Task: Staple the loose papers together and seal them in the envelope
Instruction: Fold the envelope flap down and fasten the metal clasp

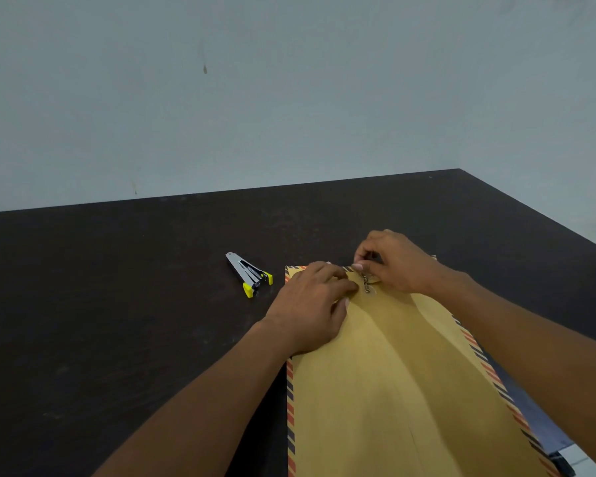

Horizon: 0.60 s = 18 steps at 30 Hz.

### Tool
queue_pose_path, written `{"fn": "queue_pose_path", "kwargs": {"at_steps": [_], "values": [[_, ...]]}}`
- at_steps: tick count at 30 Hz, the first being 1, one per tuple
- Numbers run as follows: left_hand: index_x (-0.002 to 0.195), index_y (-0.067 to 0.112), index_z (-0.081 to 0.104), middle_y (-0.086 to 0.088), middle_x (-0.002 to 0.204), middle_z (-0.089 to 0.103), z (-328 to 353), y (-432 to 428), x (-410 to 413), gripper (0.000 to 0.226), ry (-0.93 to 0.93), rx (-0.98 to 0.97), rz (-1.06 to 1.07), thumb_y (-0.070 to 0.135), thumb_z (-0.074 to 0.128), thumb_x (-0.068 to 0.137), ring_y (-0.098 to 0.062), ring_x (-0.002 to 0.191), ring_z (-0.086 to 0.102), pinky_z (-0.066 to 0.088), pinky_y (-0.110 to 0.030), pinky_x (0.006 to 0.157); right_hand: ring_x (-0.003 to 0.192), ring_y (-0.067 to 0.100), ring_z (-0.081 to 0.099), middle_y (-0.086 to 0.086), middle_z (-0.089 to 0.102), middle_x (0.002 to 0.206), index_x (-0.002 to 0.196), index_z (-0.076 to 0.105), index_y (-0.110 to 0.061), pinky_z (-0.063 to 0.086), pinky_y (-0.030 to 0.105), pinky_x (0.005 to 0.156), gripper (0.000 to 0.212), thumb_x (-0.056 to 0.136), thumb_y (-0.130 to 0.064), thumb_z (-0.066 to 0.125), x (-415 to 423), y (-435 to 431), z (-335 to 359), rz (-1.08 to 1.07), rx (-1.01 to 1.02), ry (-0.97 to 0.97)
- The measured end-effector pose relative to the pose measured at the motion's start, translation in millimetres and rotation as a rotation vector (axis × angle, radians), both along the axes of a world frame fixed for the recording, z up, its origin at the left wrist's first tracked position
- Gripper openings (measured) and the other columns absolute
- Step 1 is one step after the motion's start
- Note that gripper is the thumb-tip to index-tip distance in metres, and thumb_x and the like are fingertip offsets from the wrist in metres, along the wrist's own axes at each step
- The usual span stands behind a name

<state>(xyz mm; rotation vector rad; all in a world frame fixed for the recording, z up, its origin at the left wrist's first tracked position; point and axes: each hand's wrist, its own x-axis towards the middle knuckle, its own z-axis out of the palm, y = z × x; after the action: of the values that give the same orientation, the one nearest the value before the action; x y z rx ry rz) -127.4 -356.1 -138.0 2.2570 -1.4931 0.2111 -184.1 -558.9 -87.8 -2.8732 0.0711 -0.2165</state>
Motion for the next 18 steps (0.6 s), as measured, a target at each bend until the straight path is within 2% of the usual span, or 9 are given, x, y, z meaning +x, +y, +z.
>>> {"fn": "queue_pose_path", "kwargs": {"at_steps": [5,9,12,18], "values": [[0.13,0.025,0.064,0.005,0.131,0.056,2.3,1.3,-1.3,0.038,0.026,-0.005,-0.014,0.034,0.047,0.097,-0.014,0.122,0.048,0.042,-0.035,0.103,0.084,0.006,0.057,-0.013,0.056,0.091,0.093,0.072,-0.024,0.048,0.024,0.077,0.004,0.091,-0.023,0.069,10.3,7.1,4.1,0.05,0.053,0.108],[0.134,0.029,0.058,0.004,0.123,0.049,3.0,2.0,-2.3,0.039,0.083,-0.004,0.019,0.036,0.049,0.097,-0.014,0.11,0.049,0.046,-0.034,0.091,0.085,0.007,0.062,-0.01,0.062,0.092,0.088,0.074,-0.025,0.052,0.023,0.077,0.003,0.086,-0.022,0.074,11.9,4.5,5.1,0.014,0.153,0.112],[0.141,0.032,0.049,0.003,0.12,0.047,2.9,-0.3,-2.1,0.044,0.018,0.033,0.032,0.038,0.045,0.097,-0.017,0.106,0.047,0.042,-0.034,0.091,0.083,0.007,0.063,-0.01,0.064,0.09,0.082,0.072,-0.027,0.051,0.019,0.073,0.01,0.086,-0.019,0.075,12.3,1.7,4.7,-0.014,0.198,0.109],[0.145,0.033,0.046,0.003,0.119,0.044,1.5,-4.0,0.2,0.051,-0.063,0.093,0.045,0.041,0.035,0.096,-0.017,0.103,0.042,0.04,-0.037,0.093,0.081,0.007,0.065,-0.006,0.069,0.087,0.08,0.073,-0.026,0.051,0.019,0.072,0.006,0.084,-0.024,0.077,12.2,-2.2,4.6,-0.031,0.249,0.134]]}}
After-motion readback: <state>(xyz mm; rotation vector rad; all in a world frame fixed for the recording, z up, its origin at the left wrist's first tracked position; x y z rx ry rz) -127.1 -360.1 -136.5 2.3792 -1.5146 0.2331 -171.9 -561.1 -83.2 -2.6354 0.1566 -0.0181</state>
